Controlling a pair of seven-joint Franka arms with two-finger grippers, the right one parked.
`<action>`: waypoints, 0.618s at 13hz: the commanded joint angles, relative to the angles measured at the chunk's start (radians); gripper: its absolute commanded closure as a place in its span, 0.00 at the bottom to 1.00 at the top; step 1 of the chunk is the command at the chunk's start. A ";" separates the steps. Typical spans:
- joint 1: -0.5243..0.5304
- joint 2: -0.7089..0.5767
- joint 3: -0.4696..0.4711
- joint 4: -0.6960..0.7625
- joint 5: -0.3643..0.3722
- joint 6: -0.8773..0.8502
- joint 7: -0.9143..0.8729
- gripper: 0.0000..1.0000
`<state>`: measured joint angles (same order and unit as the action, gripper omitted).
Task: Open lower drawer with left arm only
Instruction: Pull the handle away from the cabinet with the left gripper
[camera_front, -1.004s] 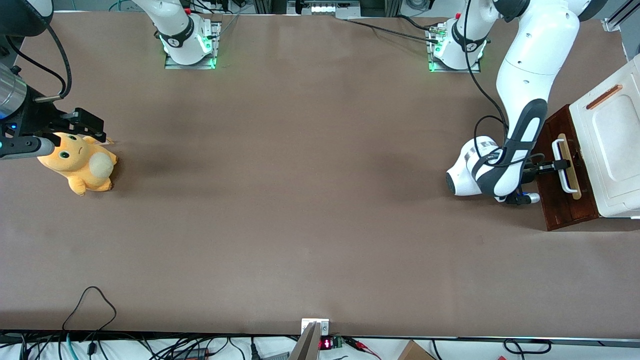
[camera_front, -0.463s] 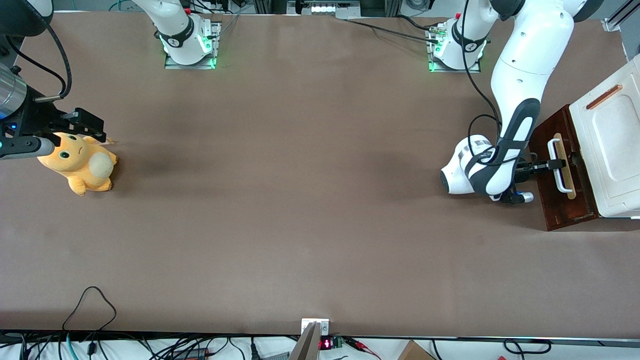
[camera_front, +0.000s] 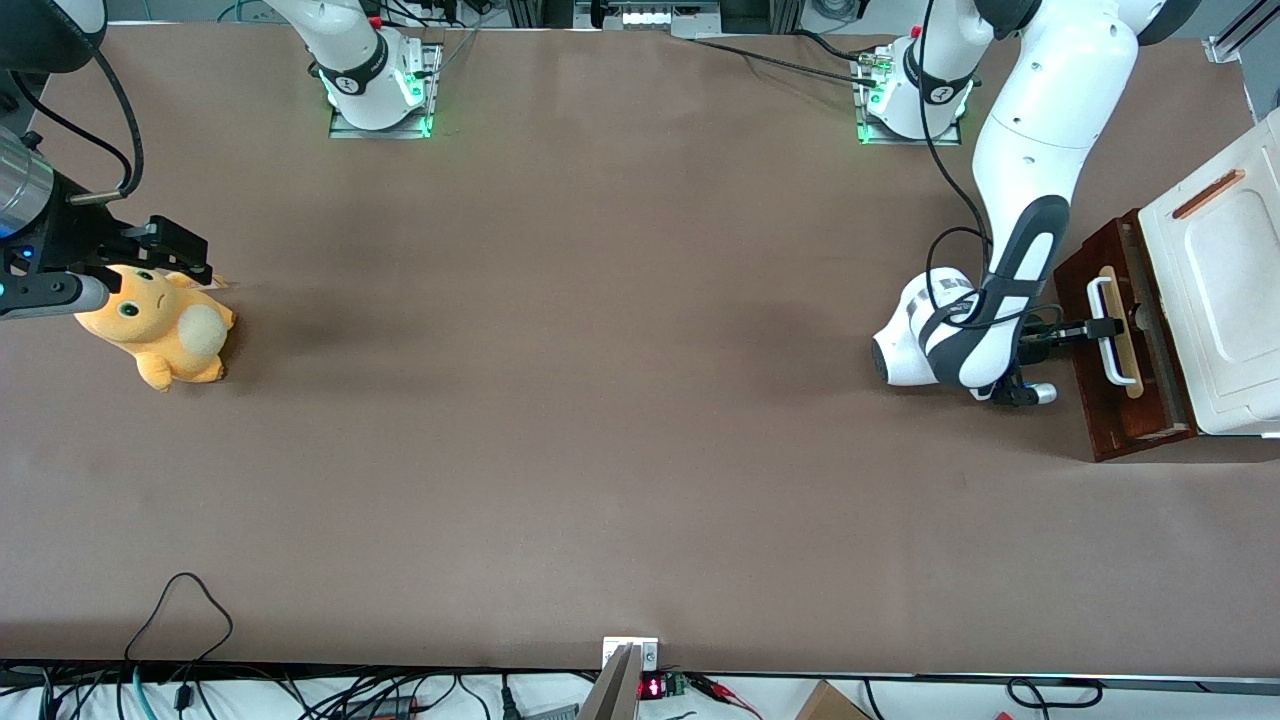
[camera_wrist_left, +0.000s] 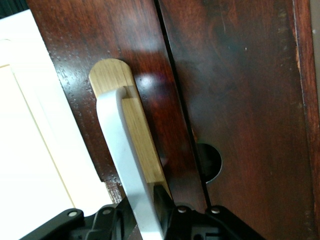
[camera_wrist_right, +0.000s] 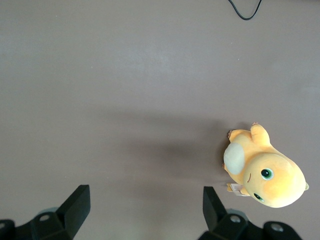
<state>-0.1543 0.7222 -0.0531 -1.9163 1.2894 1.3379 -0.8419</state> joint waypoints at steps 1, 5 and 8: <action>-0.028 -0.021 0.004 -0.010 -0.018 -0.034 0.026 0.82; -0.039 -0.021 0.004 -0.007 -0.032 -0.036 0.026 0.82; -0.051 -0.017 0.004 -0.006 -0.033 -0.037 0.024 0.82</action>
<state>-0.1806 0.7222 -0.0532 -1.9166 1.2756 1.3307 -0.8414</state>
